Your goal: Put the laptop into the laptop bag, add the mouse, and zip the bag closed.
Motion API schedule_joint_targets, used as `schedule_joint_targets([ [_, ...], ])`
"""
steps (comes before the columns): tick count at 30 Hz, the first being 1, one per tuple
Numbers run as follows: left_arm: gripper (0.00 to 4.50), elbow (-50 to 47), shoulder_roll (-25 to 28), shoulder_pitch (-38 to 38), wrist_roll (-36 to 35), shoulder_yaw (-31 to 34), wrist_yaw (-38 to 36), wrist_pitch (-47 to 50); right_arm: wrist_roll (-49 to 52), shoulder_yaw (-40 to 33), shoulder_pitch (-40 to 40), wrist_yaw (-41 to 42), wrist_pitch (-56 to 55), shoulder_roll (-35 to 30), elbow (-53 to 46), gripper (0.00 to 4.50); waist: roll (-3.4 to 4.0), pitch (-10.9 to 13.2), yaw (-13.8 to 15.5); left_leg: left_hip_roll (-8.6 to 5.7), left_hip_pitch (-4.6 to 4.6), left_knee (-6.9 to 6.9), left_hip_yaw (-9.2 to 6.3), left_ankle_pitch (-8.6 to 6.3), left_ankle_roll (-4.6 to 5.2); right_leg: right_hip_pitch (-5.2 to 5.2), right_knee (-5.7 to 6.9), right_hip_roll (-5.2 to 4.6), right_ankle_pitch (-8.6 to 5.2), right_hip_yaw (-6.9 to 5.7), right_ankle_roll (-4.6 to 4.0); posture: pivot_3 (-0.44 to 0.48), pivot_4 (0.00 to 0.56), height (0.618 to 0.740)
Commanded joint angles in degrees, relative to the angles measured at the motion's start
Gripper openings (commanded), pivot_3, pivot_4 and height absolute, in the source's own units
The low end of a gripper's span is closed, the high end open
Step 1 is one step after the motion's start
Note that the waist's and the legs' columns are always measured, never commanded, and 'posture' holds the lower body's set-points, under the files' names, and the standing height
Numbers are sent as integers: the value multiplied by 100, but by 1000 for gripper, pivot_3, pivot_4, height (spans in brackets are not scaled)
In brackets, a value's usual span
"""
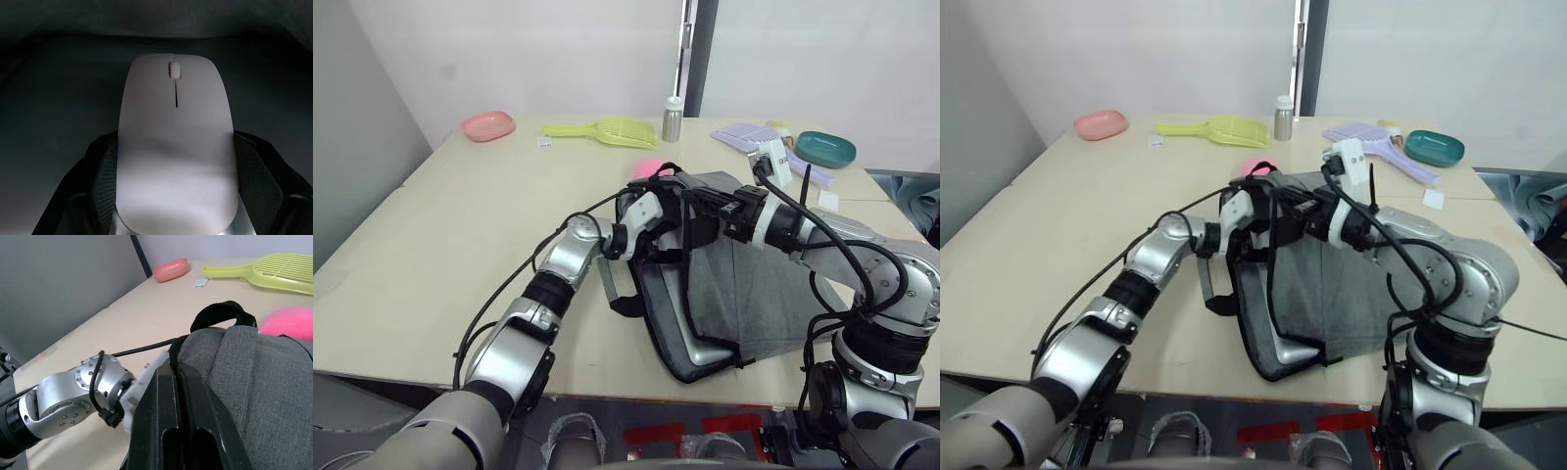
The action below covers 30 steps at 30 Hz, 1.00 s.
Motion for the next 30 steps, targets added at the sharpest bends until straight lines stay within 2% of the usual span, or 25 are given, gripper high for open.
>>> schedule_joint_targets([
  [1,2827,435,-214,-277,161,-6,158,-230,365,-185,-172,-52,-246,-50,-145,43,0,0,-1,0,0,0,0,0,0,0,-1,0,0,0,0,0,150,740],
  [10,2827,1230,-632,-546,276,89,279,-558,649,-128,-160,-277,-364,-131,-67,43,0,0,29,0,1,0,0,1,1,1,0,0,4,0,6,0,150,740],
  [12,3839,1251,-659,-551,257,113,234,-549,682,-106,-143,-306,-388,-156,-59,0,0,0,40,0,1,0,0,1,1,1,0,-1,4,0,6,0,150,740],
  [14,4457,1208,-650,-536,207,154,166,-475,710,-85,-137,-340,-427,-189,-21,0,1,1,42,-1,0,0,0,-2,-3,1,0,-1,4,1,6,0,150,740],
  [21,4457,608,-321,-209,25,318,-43,-385,736,22,-85,-364,-592,-326,82,0,4,2,40,-1,1,-3,0,-5,-7,1,-3,-1,3,0,6,0,150,740],
  [25,4457,-448,6,223,-435,611,-370,-32,721,126,-25,-337,-681,-370,115,0,6,5,44,-1,-2,-3,0,-5,-7,0,-6,-1,3,-1,5,0,150,740],
  [30,4457,-1624,565,643,-1007,993,-472,848,573,389,69,-198,-863,-513,163,0,15,13,42,0,-3,-4,-1,-8,-13,-1,-6,0,-13,-3,-22,0,150,740],
])
